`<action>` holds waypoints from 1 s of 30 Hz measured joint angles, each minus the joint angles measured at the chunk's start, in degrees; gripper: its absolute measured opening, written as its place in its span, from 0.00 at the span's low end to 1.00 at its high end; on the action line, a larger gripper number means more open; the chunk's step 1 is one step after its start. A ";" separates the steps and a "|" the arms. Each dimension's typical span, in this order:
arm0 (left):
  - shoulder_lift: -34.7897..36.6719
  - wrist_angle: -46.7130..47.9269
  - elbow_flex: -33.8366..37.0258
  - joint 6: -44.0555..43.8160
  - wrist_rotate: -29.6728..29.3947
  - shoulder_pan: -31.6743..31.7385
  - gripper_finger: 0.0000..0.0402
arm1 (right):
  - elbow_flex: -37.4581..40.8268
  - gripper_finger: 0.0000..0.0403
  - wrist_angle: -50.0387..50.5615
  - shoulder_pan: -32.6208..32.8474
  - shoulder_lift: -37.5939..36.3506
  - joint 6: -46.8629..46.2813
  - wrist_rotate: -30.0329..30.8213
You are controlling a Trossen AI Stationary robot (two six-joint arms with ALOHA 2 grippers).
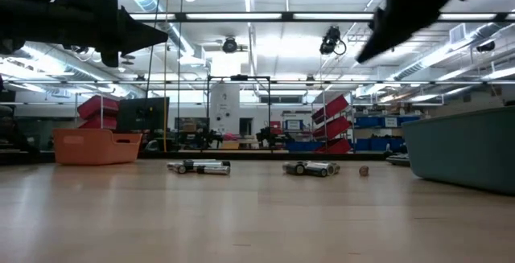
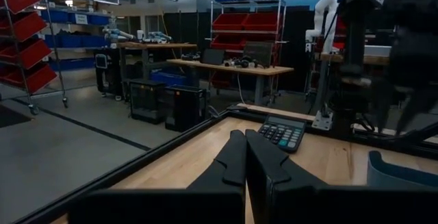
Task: Sort batteries
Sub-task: Put the black battery into the blue bin
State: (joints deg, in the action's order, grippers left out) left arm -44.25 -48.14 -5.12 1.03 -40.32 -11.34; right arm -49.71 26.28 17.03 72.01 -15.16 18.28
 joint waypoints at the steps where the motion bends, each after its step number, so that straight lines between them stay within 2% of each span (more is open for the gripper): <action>1: 0.00 0.01 -0.01 0.01 0.00 0.00 0.00 | -0.81 0.17 -0.10 -0.92 0.02 1.74 0.00; 4: 0.00 0.02 0.01 0.03 -0.01 0.00 0.00 | -2.38 0.16 -1.19 -3.90 0.02 6.01 -0.24; 10: 0.00 0.07 -0.01 -0.12 0.00 -0.01 0.00 | -3.02 0.17 -5.71 -9.62 1.12 10.83 -4.75; 17: 0.00 0.34 0.01 -0.19 0.00 0.00 0.00 | -5.97 0.17 -7.49 -12.88 9.45 11.52 -5.90; 24: 0.00 0.36 0.01 -0.91 0.00 0.01 0.00 | -17.32 0.17 -4.34 -13.92 20.17 1.70 -4.61; 30: 0.00 0.39 0.01 -5.53 0.42 -0.01 0.00 | -29.29 0.16 8.44 -12.97 29.07 -10.91 -7.14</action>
State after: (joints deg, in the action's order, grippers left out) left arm -44.25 -47.75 -5.10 -4.51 -39.90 -11.35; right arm -79.00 34.71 4.06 101.08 -26.07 11.15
